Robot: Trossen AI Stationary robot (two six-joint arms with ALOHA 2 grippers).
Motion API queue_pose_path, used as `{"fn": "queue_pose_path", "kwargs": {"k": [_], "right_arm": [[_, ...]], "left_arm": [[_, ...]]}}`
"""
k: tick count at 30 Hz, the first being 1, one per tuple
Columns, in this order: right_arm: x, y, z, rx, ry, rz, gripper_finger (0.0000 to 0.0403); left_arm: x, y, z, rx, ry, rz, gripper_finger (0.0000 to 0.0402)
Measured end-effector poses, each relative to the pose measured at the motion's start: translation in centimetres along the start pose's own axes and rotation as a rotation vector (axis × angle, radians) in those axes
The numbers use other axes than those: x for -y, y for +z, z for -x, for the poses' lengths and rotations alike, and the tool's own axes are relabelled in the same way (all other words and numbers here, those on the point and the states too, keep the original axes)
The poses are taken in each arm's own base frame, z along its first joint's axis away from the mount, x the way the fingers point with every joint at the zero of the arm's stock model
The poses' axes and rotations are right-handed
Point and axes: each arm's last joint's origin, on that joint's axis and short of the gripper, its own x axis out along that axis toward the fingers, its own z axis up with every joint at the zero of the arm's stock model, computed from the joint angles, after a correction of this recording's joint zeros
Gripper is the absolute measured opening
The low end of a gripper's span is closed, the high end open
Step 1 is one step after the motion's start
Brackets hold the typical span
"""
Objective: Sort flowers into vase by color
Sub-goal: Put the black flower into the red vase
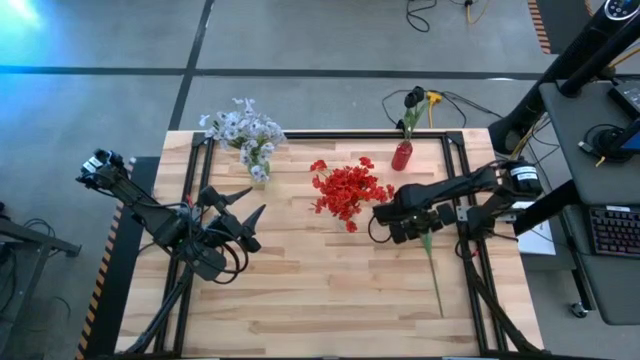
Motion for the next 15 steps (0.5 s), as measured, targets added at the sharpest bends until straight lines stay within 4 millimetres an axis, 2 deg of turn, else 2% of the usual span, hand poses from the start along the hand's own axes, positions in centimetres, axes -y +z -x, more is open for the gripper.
{"fn": "queue_pose_path", "kwargs": {"k": [6, 15], "right_arm": [[0.0, 0.0, -0.1, -0.068, 0.028, 0.065, 0.0216], [-0.2, -2.0, -2.1, -0.054, 0.023, 0.068, 0.0239]], "left_arm": [[0.0, 0.0, 0.0, 0.000, 0.000, 0.000, 0.0233], [0.0, 0.0, 0.0, 0.000, 0.000, 0.000, 0.0233]]}}
